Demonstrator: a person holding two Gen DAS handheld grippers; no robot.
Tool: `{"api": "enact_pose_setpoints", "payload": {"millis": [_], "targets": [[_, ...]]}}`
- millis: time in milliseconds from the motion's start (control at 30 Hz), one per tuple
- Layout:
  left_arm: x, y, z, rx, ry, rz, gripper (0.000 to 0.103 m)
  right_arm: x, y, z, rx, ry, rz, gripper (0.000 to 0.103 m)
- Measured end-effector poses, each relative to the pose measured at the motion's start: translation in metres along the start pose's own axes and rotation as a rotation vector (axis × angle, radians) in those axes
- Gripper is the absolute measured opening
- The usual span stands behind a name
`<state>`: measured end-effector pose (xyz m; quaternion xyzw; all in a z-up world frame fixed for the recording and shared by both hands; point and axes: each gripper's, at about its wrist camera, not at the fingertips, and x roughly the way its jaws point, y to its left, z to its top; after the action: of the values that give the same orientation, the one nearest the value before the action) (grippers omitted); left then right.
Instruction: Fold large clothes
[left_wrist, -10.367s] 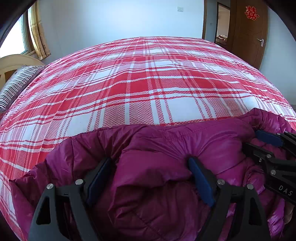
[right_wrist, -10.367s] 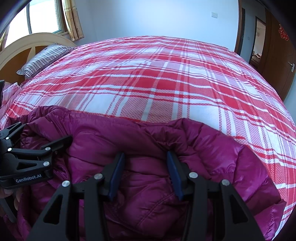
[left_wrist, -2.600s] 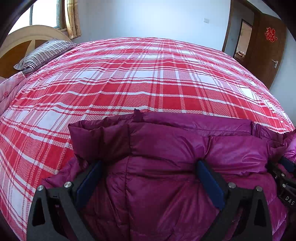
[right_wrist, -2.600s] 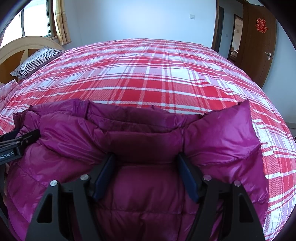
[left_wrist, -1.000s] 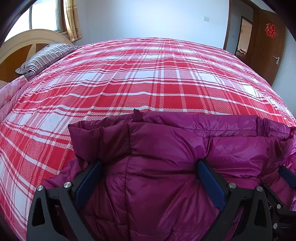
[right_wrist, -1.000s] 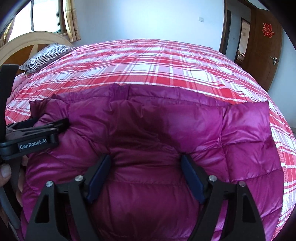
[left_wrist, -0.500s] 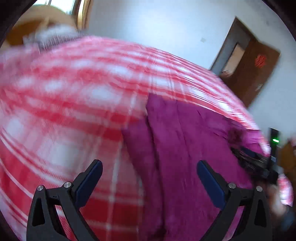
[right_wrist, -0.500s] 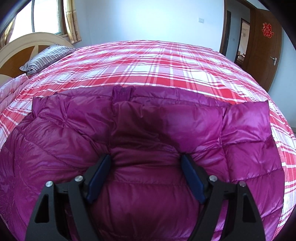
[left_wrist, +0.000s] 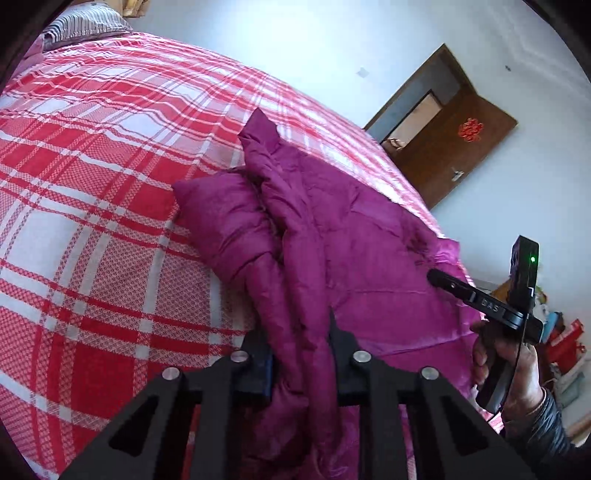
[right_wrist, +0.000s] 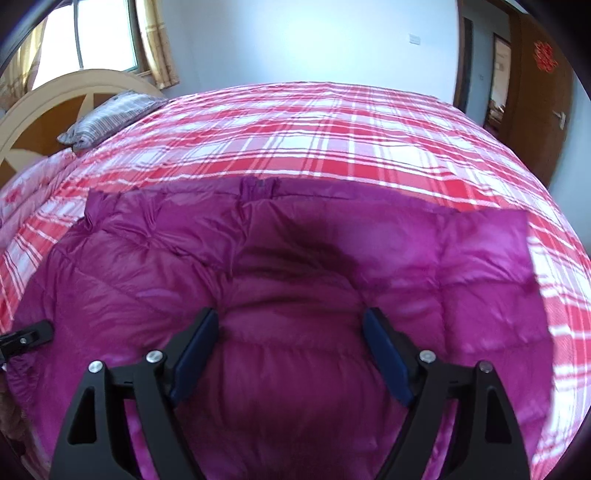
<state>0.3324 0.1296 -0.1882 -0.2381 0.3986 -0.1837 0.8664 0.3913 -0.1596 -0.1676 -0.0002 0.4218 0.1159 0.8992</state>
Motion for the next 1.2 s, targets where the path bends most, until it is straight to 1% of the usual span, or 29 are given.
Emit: {"api": "enact_pose_setpoints", "payload": {"millis": [67, 100, 167, 233, 333, 367, 400, 433, 500, 533, 600, 667, 733, 767, 833, 900, 933, 967, 1033, 1067, 1100, 1133, 1200], "targets": [[-0.005, -0.001, -0.003, -0.008, -0.006, -0.023, 0.02, -0.011, 0.002, -0.005, 0.014, 0.011, 0.02, 0.084], [-0.009, -0.001, -0.004, -0.021, -0.011, -0.052, 0.019, -0.011, 0.008, -0.011, -0.011, 0.031, 0.007, 0.084], [-0.018, -0.003, -0.004, -0.047, -0.038, -0.112, 0.017, 0.002, 0.017, -0.023, -0.072, 0.073, -0.048, 0.085], [-0.03, -0.014, 0.001, -0.047, -0.07, -0.165, 0.016, 0.011, 0.019, -0.029, -0.105, 0.073, -0.06, 0.087], [-0.051, -0.051, 0.011, -0.008, -0.108, -0.253, 0.016, 0.017, 0.019, -0.025, -0.101, 0.101, -0.053, 0.089], [-0.055, -0.069, 0.016, 0.026, -0.117, -0.271, 0.016, 0.018, 0.02, -0.024, -0.112, 0.108, -0.054, 0.089], [-0.058, -0.087, 0.019, 0.063, -0.124, -0.281, 0.016, 0.019, 0.021, -0.024, -0.118, 0.111, -0.049, 0.09], [-0.06, -0.113, 0.023, 0.117, -0.126, -0.293, 0.016, 0.019, 0.019, -0.023, -0.114, 0.113, -0.037, 0.091], [-0.058, -0.149, 0.024, 0.196, -0.116, -0.299, 0.016, 0.021, 0.014, -0.022, -0.108, 0.109, -0.008, 0.092], [-0.052, -0.179, 0.024, 0.27, -0.101, -0.282, 0.016, 0.021, 0.013, -0.023, -0.109, 0.103, 0.004, 0.092], [-0.037, -0.214, 0.023, 0.357, -0.084, -0.241, 0.016, 0.021, 0.009, -0.023, -0.11, 0.093, 0.026, 0.092], [-0.02, -0.247, 0.016, 0.428, -0.054, -0.203, 0.017, 0.018, 0.005, -0.023, -0.113, 0.085, 0.055, 0.092], [-0.005, -0.271, 0.006, 0.468, -0.044, -0.168, 0.017, 0.007, -0.006, -0.024, -0.091, 0.068, 0.093, 0.091], [-0.002, -0.277, 0.004, 0.482, -0.046, -0.162, 0.017, -0.001, -0.015, -0.025, -0.064, 0.058, 0.113, 0.091], [0.005, -0.29, -0.011, 0.533, -0.078, -0.129, 0.017, -0.021, -0.037, -0.03, -0.021, 0.033, 0.14, 0.091], [0.023, -0.3, -0.029, 0.614, -0.104, -0.088, 0.017, -0.047, -0.068, -0.037, 0.014, -0.001, 0.15, 0.091], [0.03, -0.303, -0.035, 0.639, -0.113, -0.077, 0.017, -0.059, -0.085, -0.04, 0.034, -0.016, 0.139, 0.091], [0.039, -0.308, -0.042, 0.669, -0.118, -0.071, 0.017, -0.075, -0.11, -0.041, 0.077, -0.043, 0.111, 0.091], [0.062, -0.316, -0.066, 0.755, -0.114, -0.034, 0.017, -0.102, -0.15, -0.039, 0.185, -0.1, 0.043, 0.091], [0.074, -0.321, -0.078, 0.798, -0.116, -0.013, 0.017, -0.123, -0.173, -0.035, 0.26, -0.155, 0.028, 0.091], [0.086, -0.325, -0.089, 0.84, -0.115, 0.001, 0.017, -0.139, -0.186, -0.031, 0.307, -0.205, 0.031, 0.091], [0.098, -0.328, -0.101, 0.885, -0.118, 0.018, 0.017, -0.159, -0.194, -0.022, 0.338, -0.265, 0.06, 0.091], [0.119, -0.334, -0.121, 0.961, -0.132, 0.054, 0.017, -0.176, -0.188, -0.007, 0.309, -0.302, 0.131, 0.091]]}}
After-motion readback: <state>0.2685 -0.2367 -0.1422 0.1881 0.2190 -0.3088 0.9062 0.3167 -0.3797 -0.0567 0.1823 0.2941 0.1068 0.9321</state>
